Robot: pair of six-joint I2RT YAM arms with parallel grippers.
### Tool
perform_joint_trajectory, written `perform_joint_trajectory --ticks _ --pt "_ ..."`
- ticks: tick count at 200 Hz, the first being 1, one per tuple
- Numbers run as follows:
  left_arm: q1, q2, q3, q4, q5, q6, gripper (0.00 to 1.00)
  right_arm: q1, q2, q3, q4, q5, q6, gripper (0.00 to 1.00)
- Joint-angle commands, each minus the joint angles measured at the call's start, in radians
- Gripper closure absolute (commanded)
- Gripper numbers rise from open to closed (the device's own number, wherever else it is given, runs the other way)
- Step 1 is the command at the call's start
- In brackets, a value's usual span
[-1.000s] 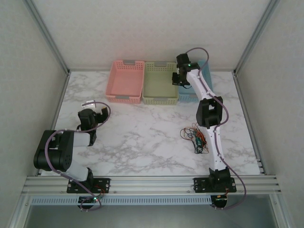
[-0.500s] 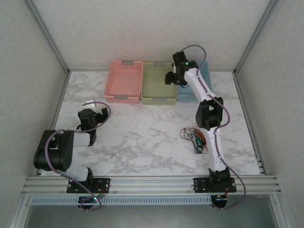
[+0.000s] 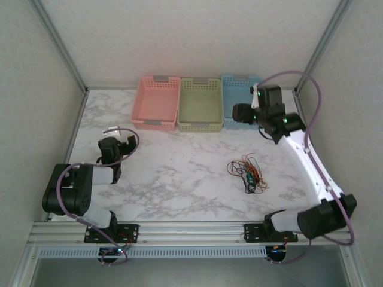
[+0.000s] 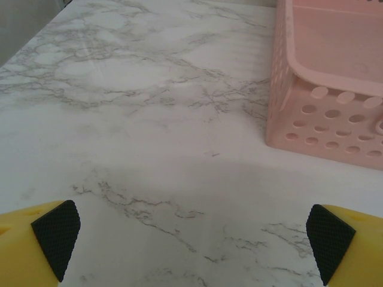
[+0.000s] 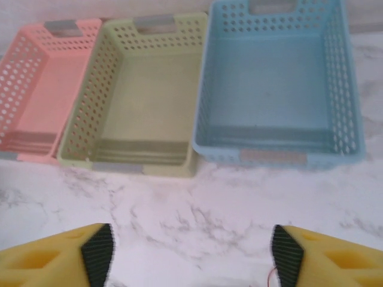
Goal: Untangle the cables
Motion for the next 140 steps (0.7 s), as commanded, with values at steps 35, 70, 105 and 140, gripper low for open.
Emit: perform_joint_trajectory --ticks 35,70,105,140 --pt "-0.051 -0.378 0.179 -0.606 -0.109 -0.168 0.0 -0.06 -0.207 -0.332 0.032 0.038 0.155 0.14" --pt "-0.056 -0.671 0.166 -0.788 -0.035 -0.512 0.0 -0.06 -0.267 -0.495 -0.009 -0.014 0.227 0.19" --pt "-0.063 -0.788 0.146 -0.855 0.247 -0.704 0.0 -0.06 -0.265 -0.607 -0.031 -0.061 0.332 0.21" --pt "-0.155 -0.84 0.159 -1.024 0.336 -0.688 0.0 -0.06 -0.216 -0.699 0.04 -0.033 0.409 0.21"
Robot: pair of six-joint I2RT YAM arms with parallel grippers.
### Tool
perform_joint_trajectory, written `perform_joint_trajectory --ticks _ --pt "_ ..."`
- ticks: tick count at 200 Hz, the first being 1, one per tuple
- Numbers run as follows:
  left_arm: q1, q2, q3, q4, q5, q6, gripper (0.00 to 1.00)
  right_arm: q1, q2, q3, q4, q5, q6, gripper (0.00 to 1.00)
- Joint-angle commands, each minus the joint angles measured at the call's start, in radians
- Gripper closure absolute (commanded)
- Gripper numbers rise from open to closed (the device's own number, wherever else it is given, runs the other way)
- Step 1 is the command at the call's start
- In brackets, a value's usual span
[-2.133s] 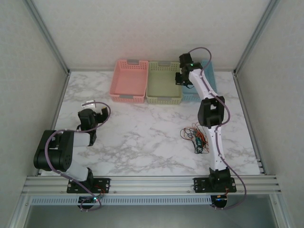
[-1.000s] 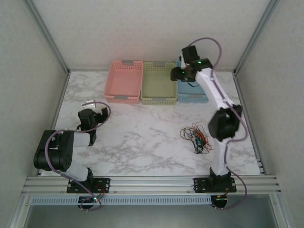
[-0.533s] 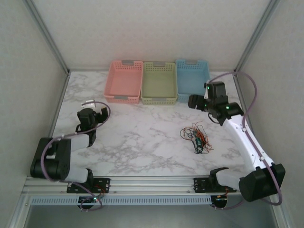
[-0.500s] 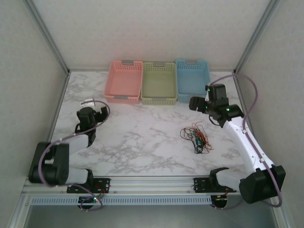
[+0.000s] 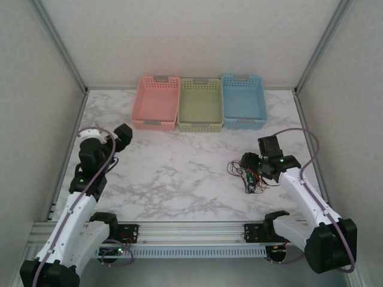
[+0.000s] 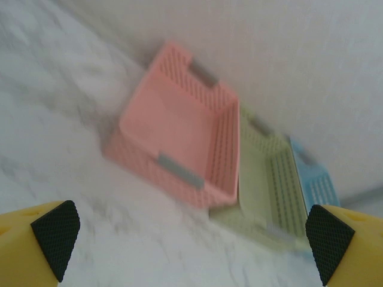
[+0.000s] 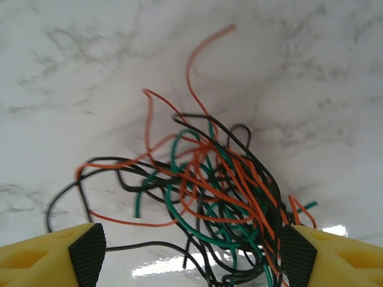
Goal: Untangle the cables
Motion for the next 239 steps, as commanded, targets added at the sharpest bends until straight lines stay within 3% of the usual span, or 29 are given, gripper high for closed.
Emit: perform_joint_trajectory --ticks 1,32,77,94,129,160,192,239 --pt "-0.061 -0.044 -0.013 -0.177 0.136 -0.062 0.0 -0.001 0.043 -0.05 0.049 -0.001 0.089 0.21" --pt "-0.146 -0.099 -0.04 -0.243 0.182 -0.035 0.01 0.071 0.222 -0.031 0.151 -0.07 0.069 0.24" --pt "-0.169 -0.163 -0.084 -0.275 0.219 -0.031 0.01 0.315 0.382 0.078 0.218 -0.106 0.082 0.32" --pt "-0.169 -0.168 -0.09 -0.3 0.219 -0.013 0.01 0.389 0.422 0.117 0.265 -0.184 0.131 0.33" --pt "-0.17 -0.203 -0.111 -0.297 0.227 -0.023 0.02 0.577 0.564 0.325 0.243 -0.185 0.181 0.34" --pt "-0.171 -0.21 -0.115 -0.303 0.254 -0.022 0.02 0.679 0.645 0.53 0.177 -0.204 0.126 0.34" --pt "-0.174 -0.224 -0.104 -0.306 0.258 -0.039 0.03 0.687 0.56 0.594 0.088 -0.155 0.043 0.33" --pt "-0.185 -0.196 -0.086 -0.311 0.267 -0.048 0.04 0.583 0.399 0.433 0.058 -0.105 0.019 0.33"
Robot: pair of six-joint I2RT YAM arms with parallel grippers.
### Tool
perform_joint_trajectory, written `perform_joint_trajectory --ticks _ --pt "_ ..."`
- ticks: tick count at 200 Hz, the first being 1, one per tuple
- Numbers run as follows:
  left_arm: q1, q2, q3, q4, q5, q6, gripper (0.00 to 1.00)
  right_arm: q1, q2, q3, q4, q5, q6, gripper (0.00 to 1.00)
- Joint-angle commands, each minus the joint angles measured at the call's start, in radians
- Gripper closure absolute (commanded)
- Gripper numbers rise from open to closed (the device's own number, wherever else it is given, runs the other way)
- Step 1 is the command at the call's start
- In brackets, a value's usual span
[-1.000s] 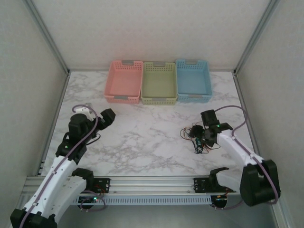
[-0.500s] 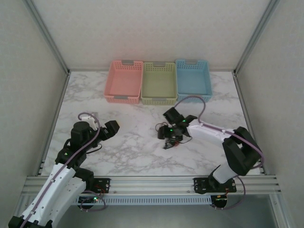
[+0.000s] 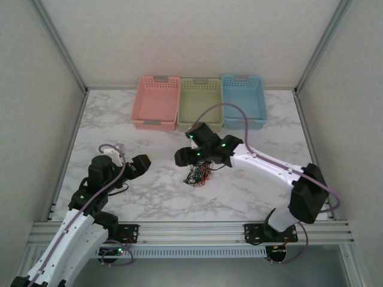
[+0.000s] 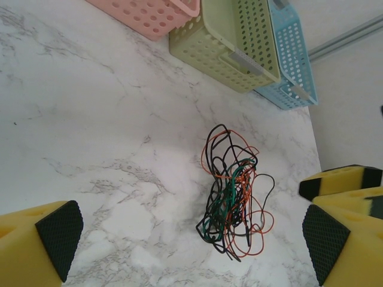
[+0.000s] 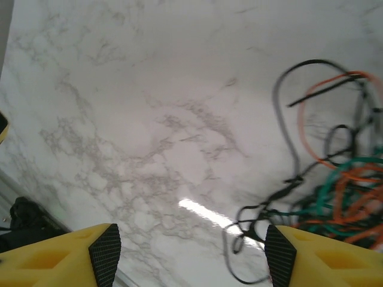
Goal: Untangle the cables
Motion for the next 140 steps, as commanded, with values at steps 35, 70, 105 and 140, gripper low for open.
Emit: perform_joint_trajectory --ticks 35,70,105,140 --pt "-0.073 0.1 0.034 0.029 0.022 -0.036 0.05 -0.145 -0.101 -0.216 -0.065 0.141 -0.034 0.34" --pt "-0.197 0.232 0.072 0.069 -0.047 -0.032 0.06 -0.191 -0.046 -0.342 0.097 0.027 0.003 0.34" --pt "-0.296 0.334 0.091 0.14 -0.099 -0.033 0.06 -0.134 0.048 -0.32 0.211 -0.084 -0.019 0.38" --pt "-0.304 0.39 0.092 0.135 -0.146 -0.036 0.07 -0.097 0.13 -0.254 0.292 -0.218 -0.032 0.43"
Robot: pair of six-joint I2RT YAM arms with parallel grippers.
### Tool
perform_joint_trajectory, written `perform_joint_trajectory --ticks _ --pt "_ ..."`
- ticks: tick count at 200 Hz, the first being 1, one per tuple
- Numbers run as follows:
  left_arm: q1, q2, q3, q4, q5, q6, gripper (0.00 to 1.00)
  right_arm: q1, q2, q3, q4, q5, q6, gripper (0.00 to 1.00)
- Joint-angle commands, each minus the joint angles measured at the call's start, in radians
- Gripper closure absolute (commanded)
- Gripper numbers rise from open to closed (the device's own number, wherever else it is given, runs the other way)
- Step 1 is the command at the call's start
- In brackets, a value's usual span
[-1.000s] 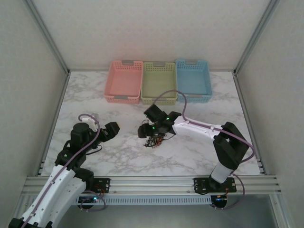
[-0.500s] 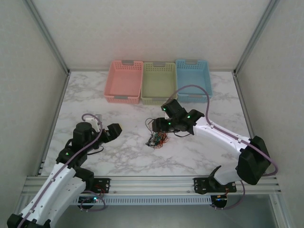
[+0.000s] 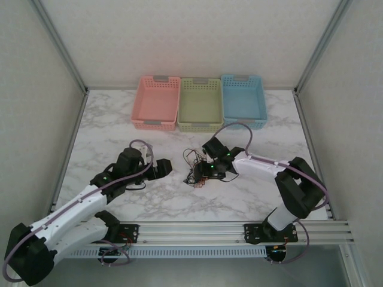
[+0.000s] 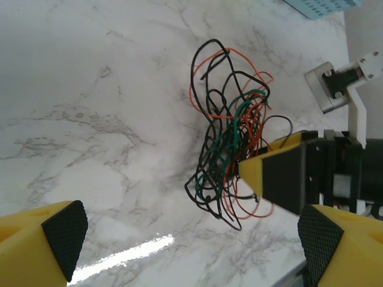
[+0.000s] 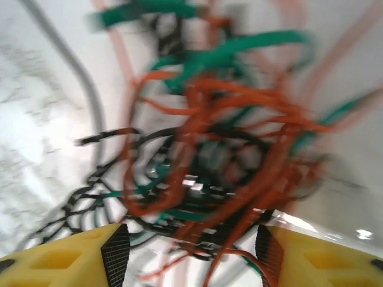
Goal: Untangle the cables
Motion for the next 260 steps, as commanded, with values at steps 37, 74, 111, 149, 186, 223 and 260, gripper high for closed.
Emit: perform_joint_trajectory --ticks 37,74,111,149,186,223,260 --pt "-0.007 0.006 -0.001 0.007 -0.167 -0.019 0.07 0.018 -0.046 0.119 -0.009 -0.078 -0.129 0.4" --pt "-0.007 0.094 0.065 0.001 -0.141 0.029 0.07 -0.065 -0.201 0.018 -0.067 -0.029 -0.172 0.26" --pt "-0.008 0.267 0.123 0.145 -0.051 0.045 0.13 -0.115 -0.331 -0.103 -0.054 0.004 -0.155 0.25" --pt "-0.009 0.518 0.25 0.217 0.018 0.105 0.28 -0.141 -0.422 -0.166 -0.032 0.01 -0.128 0.26" --pt "-0.007 0.665 0.274 0.334 0.072 0.058 0.4 -0.144 -0.476 -0.182 -0.051 0.019 -0.102 0.27" --pt "-0.009 0.758 0.285 0.379 0.115 0.049 0.47 -0.144 -0.531 -0.18 -0.104 0.041 -0.101 0.27" --pt "-0.013 0.791 0.275 0.394 0.125 0.05 0.52 -0.144 -0.559 -0.191 -0.119 0.052 -0.102 0.27"
